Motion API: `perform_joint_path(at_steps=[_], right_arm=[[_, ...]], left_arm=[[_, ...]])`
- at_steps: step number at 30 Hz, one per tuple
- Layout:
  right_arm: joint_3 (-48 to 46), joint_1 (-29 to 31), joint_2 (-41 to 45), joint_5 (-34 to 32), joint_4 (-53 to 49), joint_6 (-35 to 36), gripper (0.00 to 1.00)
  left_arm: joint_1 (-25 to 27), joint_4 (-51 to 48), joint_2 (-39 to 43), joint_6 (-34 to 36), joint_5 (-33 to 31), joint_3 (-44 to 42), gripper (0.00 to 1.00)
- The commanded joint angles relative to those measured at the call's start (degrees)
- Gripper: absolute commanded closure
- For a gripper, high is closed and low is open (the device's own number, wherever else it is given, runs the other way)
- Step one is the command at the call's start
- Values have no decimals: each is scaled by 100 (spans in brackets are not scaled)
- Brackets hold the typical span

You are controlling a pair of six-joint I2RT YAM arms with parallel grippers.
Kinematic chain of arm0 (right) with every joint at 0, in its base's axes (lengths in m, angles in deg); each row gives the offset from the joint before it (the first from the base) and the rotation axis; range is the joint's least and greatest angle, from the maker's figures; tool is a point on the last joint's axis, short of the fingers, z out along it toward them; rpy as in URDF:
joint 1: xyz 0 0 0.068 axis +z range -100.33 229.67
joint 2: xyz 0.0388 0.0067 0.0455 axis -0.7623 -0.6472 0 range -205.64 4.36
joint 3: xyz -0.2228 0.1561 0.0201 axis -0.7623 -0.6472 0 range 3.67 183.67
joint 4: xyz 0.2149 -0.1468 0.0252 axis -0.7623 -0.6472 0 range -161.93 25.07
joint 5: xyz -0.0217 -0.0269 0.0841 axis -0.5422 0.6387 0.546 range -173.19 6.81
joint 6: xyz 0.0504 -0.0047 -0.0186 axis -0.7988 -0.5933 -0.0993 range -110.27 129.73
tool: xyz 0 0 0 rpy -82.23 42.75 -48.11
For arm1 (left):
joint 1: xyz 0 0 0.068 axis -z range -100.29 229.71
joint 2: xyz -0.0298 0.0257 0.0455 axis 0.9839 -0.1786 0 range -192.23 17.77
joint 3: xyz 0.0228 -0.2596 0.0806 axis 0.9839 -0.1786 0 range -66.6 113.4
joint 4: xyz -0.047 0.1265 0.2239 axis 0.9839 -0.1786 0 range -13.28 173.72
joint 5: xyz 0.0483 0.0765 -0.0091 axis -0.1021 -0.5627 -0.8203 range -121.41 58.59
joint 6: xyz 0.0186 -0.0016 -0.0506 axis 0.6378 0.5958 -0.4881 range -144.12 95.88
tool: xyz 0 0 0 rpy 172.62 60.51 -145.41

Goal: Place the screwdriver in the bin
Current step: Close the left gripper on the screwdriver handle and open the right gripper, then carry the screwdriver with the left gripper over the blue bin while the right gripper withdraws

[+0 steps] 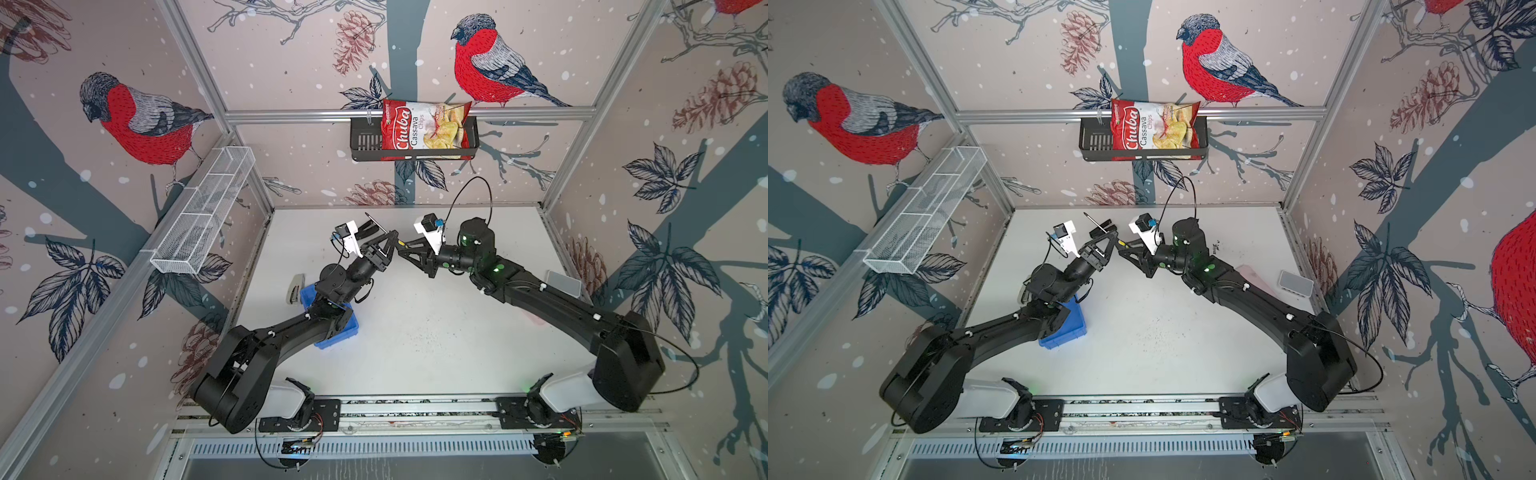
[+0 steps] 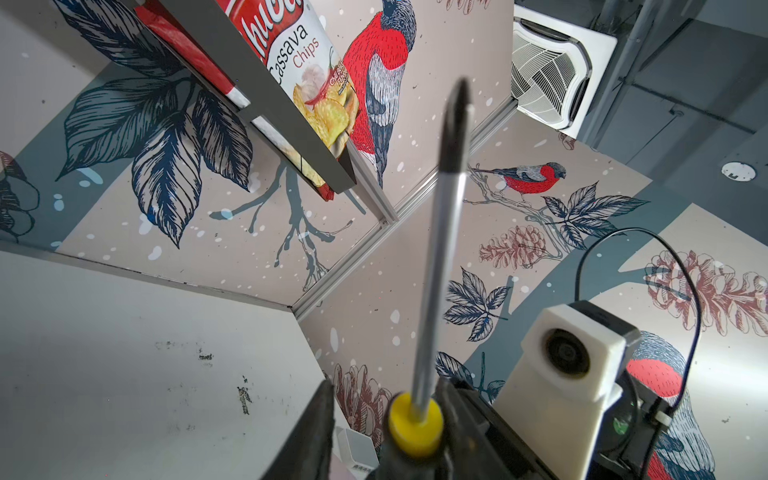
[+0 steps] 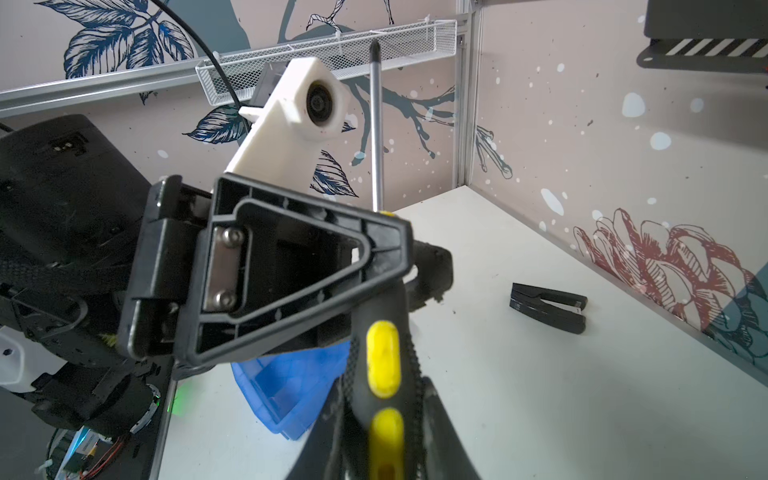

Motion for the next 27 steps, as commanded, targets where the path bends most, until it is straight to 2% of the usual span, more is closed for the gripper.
perform_joint_path(at_steps=[1, 3, 5, 13, 17, 20, 21, 27], right_arm=[[37, 15, 0, 40, 101, 64, 99], [30, 18, 14, 9, 97, 72, 96], [28, 15, 34, -29, 98, 73, 89], [6, 9, 103, -116, 102, 156, 38], [-45, 43, 159, -116, 58, 314, 16], [25, 143, 183, -125, -189, 643, 3], [57, 178, 190, -139, -268, 729, 0], [192, 591, 151, -435, -626, 1159, 0]], left_arm=[[-18, 184, 19, -10, -21, 14, 86], [-25, 176, 46, -1, -39, -23, 100], [-25, 154, 81, 15, -52, -66, 100], [-80, -190, 416, 49, -269, -366, 100], [-190, -923, 751, 139, -378, -437, 100], [-296, -1720, 1064, 235, -361, -441, 100], [-316, -1974, 1176, 299, -384, -440, 100], [-334, -4112, 1946, 1105, -736, -238, 100]])
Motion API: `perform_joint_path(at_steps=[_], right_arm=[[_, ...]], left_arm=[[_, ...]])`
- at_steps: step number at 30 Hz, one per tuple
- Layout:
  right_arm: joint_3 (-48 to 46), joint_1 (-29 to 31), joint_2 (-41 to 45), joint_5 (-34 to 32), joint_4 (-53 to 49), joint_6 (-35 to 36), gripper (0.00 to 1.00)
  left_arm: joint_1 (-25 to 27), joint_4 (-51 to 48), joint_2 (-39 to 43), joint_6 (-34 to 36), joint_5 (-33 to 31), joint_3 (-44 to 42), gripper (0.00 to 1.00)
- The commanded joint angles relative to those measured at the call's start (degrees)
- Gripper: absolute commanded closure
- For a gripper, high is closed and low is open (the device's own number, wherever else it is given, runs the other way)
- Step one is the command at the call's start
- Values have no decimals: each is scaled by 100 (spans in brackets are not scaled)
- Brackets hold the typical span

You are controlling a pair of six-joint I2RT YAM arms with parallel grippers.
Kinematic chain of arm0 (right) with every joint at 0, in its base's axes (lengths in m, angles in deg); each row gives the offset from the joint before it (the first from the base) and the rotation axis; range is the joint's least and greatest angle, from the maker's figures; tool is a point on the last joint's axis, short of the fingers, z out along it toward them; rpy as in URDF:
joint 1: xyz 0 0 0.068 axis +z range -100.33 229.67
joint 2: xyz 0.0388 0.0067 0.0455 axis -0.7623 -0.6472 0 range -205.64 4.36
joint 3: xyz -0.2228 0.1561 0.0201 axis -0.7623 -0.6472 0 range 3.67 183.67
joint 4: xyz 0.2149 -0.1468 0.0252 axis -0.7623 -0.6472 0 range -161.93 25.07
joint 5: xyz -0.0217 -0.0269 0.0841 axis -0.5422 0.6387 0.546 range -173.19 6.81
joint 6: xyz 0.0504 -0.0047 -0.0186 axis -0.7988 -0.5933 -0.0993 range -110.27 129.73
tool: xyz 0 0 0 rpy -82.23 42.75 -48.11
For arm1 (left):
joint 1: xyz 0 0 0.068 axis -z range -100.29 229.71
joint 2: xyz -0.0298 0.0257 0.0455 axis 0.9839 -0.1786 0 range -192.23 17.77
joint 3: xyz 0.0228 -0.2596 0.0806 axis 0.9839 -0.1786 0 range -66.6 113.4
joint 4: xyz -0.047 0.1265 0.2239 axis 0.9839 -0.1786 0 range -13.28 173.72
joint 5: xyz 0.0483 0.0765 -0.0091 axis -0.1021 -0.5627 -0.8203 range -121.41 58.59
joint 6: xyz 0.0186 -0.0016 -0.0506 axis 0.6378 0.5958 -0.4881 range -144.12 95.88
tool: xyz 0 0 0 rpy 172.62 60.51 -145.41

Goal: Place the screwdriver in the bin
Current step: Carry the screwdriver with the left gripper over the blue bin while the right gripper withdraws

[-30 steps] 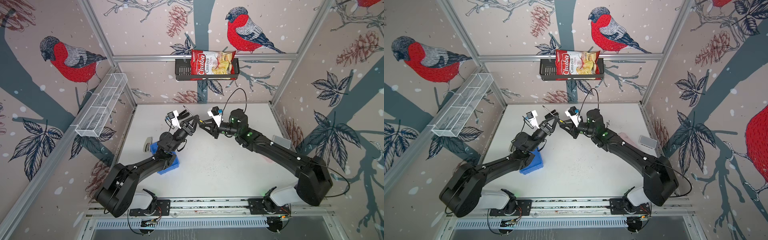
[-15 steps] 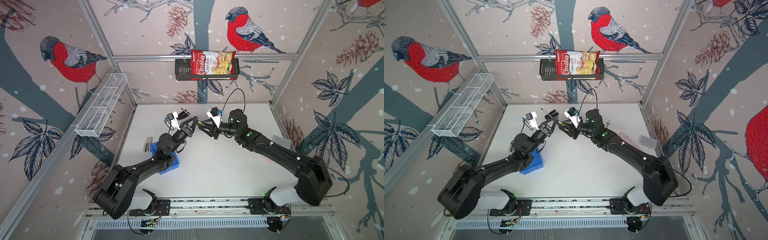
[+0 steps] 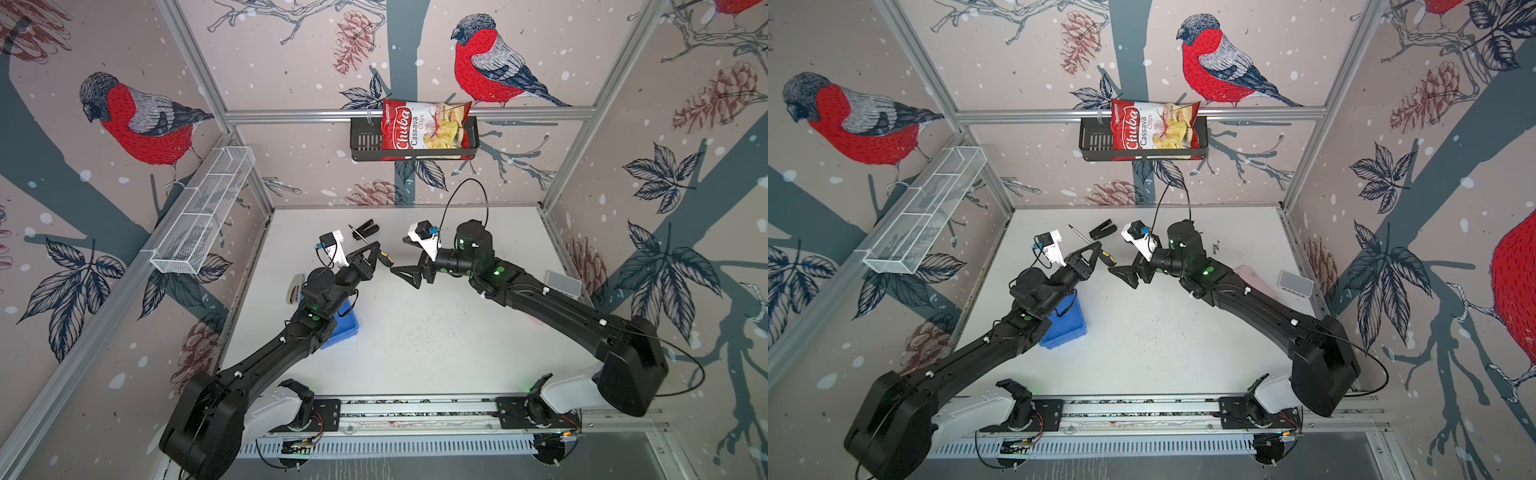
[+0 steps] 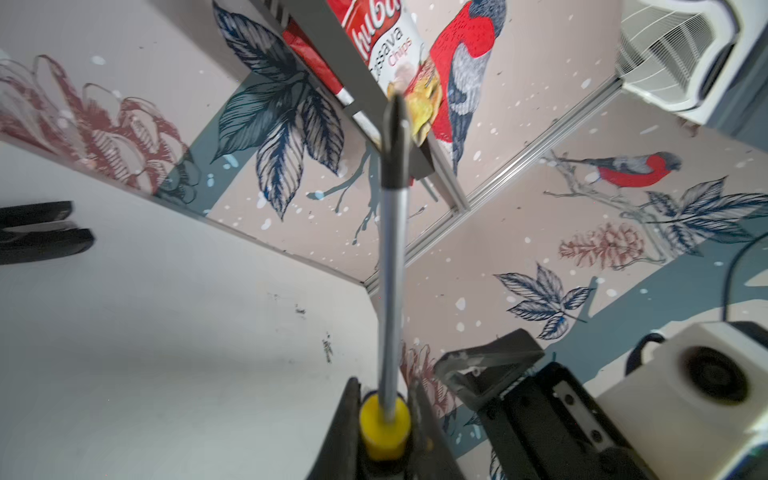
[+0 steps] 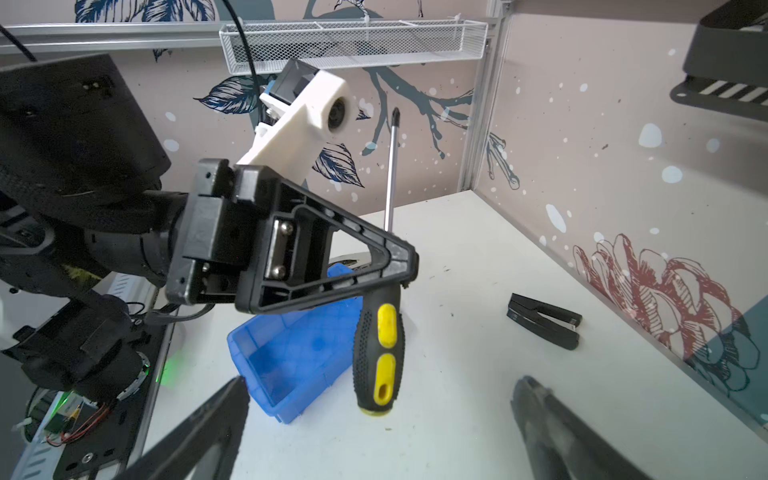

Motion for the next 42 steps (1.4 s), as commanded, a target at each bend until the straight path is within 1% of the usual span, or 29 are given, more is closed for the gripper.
perform_joint_path(at_steps=[1, 4, 8, 12, 17, 21, 25, 29, 34, 42], right_arm=[[95, 231, -28, -213, -229, 398, 0], [186, 435, -114, -244, -267, 434, 0], [331, 754, -282, -353, -302, 516, 0], [407, 982, -462, -321, -194, 484, 0], [475, 1170, -644, -247, -118, 481, 1], [361, 1184, -699, -253, -64, 497, 0], [215, 1200, -669, -300, -64, 525, 0], [173, 1200, -670, -394, -307, 701, 0], [272, 1191, -768, -654, -821, 1067, 0], [299, 1193, -822, -675, -983, 1180, 0]], left_arm=[[-18, -1624, 316, 686, -352, 217, 100], [-23, -2793, 540, 1063, -701, 473, 100], [-45, -4186, 678, 1363, -1188, 796, 100], [-76, -4990, 740, 1544, -1428, 919, 100], [-224, -5822, 459, 1823, -1499, 1070, 100], [-457, -6221, 127, 2033, -1310, 1135, 100], [-681, -6544, -221, 2152, -1338, 1221, 100], [-947, -6677, -575, 2282, -1197, 1238, 100], [-1084, -6959, -1093, 2454, -1555, 1433, 100], [-1155, -7075, -1742, 2648, -1643, 1559, 100]])
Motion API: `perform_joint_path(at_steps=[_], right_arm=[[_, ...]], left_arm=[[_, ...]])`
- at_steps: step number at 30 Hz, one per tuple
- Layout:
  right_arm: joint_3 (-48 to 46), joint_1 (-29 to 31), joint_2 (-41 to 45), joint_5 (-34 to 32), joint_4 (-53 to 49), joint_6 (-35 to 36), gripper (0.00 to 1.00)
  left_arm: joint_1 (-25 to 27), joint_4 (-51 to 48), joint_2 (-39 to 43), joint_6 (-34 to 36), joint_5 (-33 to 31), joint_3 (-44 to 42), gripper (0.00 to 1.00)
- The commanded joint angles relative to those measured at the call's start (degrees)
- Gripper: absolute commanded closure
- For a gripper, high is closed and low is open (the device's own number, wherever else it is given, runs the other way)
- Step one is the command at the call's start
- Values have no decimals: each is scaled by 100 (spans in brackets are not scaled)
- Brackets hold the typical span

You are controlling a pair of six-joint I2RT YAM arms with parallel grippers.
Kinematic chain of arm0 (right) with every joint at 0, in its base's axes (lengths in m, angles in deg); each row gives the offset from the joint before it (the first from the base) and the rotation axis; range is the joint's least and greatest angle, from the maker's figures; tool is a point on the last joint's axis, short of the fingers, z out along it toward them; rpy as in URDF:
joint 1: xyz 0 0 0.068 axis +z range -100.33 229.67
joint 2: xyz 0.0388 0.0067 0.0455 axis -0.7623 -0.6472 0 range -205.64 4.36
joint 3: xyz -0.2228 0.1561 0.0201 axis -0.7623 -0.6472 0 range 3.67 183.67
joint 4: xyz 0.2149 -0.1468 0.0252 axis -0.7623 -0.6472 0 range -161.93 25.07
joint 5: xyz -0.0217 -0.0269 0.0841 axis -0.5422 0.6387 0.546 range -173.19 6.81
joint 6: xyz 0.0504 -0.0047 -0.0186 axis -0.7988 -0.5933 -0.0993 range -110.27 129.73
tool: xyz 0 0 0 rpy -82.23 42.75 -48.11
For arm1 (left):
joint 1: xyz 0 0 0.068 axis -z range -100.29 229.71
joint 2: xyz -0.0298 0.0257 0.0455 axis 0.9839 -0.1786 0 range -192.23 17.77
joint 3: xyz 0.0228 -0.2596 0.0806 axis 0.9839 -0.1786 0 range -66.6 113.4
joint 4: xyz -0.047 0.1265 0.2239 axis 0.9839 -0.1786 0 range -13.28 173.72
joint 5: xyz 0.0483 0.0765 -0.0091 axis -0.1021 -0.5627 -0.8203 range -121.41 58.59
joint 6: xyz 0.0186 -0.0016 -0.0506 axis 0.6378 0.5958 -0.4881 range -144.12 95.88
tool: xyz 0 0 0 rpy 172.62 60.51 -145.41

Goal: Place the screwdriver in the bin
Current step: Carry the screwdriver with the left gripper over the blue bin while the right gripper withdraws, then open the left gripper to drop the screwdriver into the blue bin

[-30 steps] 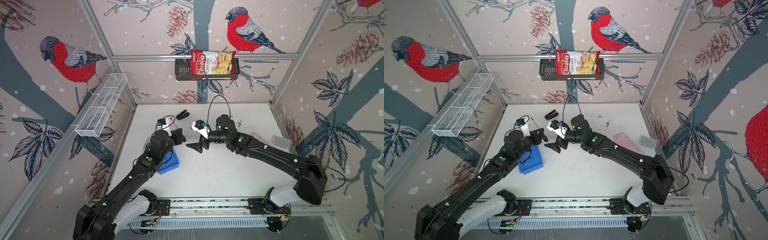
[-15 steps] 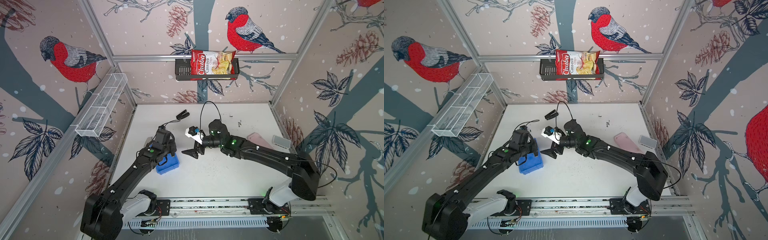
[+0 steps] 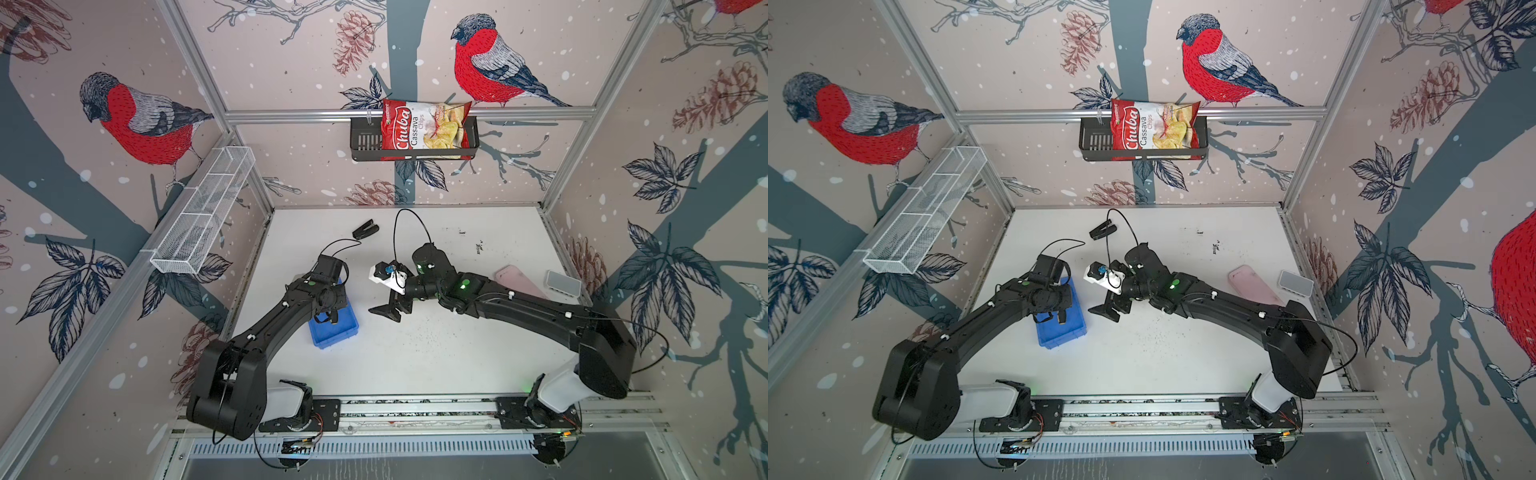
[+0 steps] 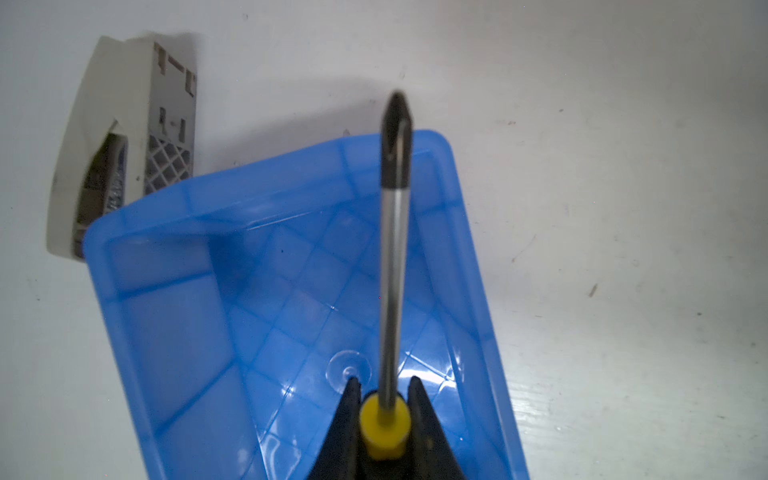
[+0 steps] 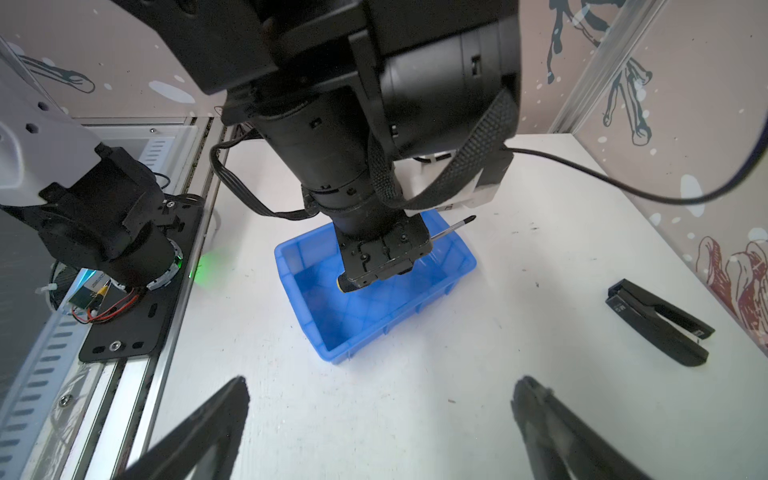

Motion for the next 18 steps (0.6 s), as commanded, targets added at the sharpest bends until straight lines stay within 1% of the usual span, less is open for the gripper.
perform_joint_path(at_steps=[1, 11, 18], right_arm=[[30, 11, -8, -65, -50, 127, 0], [-12, 11, 32, -151, -181, 118, 1], [-64, -51, 97, -190, -106, 44, 0]], left_arm=[[-19, -174, -217, 162, -124, 86, 100], [-19, -274, -989, 182, 36, 159, 100], [-13, -365, -1187, 195, 90, 256, 100]])
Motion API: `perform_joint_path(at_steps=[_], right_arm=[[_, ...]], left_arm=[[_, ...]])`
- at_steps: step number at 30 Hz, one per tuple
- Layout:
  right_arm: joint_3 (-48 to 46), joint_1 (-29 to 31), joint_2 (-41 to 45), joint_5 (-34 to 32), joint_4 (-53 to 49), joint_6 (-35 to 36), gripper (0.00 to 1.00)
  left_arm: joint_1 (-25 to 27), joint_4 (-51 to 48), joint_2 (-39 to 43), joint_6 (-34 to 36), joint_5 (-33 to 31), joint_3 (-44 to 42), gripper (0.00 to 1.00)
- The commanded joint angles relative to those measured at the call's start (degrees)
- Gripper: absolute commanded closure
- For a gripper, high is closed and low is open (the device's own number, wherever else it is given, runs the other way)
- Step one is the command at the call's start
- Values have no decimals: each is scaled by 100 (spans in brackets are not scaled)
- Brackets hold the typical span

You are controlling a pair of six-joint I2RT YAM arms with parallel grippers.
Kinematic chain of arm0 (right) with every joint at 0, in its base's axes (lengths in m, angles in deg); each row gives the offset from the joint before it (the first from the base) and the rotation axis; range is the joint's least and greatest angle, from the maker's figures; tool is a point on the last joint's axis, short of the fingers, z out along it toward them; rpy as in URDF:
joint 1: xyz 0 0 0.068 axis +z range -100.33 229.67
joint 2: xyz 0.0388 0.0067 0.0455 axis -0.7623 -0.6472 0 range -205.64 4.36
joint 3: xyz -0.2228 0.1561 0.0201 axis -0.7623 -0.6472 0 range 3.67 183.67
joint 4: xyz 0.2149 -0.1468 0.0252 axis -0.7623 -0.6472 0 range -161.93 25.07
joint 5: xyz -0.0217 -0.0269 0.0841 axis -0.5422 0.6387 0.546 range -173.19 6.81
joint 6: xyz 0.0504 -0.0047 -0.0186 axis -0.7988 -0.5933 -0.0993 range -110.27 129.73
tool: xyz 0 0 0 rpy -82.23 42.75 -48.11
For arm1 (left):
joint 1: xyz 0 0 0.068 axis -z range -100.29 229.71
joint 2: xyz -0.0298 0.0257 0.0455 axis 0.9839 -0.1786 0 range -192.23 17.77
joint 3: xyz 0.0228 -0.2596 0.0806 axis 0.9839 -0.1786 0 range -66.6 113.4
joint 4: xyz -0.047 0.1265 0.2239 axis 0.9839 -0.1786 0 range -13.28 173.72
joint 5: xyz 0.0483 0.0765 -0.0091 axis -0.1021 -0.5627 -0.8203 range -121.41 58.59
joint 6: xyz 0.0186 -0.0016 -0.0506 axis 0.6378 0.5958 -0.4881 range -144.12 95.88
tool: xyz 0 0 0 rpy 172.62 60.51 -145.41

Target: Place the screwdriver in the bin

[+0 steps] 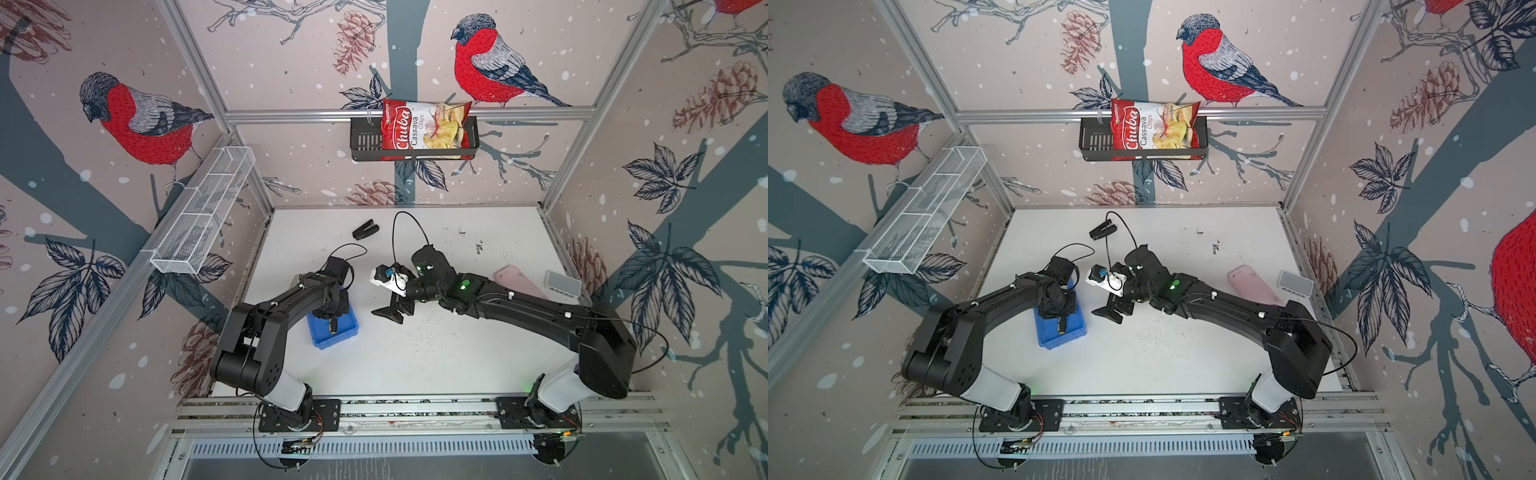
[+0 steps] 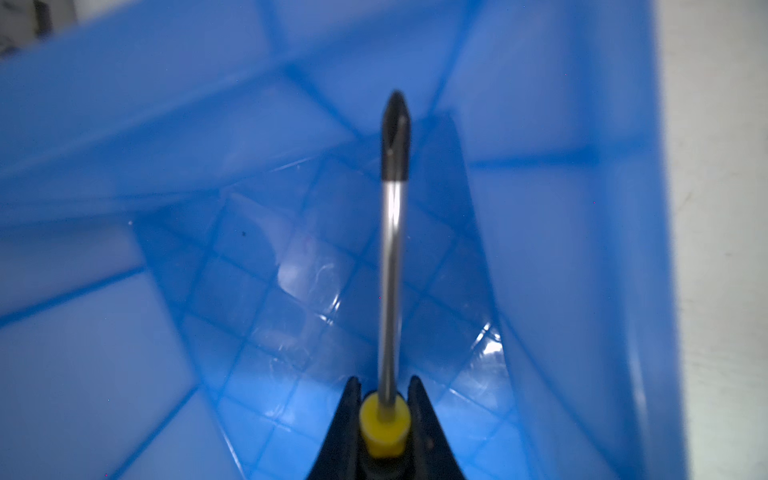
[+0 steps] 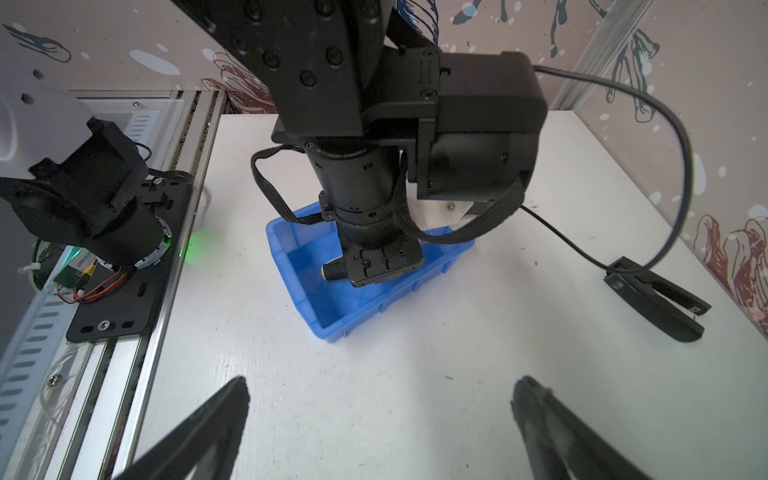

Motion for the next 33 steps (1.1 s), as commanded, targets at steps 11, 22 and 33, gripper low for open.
perform_joint_path(at_steps=[11, 22, 33], right_arm=[[-103, -377, 330, 27, 198, -153, 0], [-336, -900, 777, 394, 688, -517, 0], [-1249, -1689, 1575, 153, 2130, -1666, 0]], left_arm=[[-10, -435, 476, -101, 27, 252, 54], [-8, -15, 1676, -64, 308, 578, 10], [-10, 3109, 3006, 710, -248, -381, 0]])
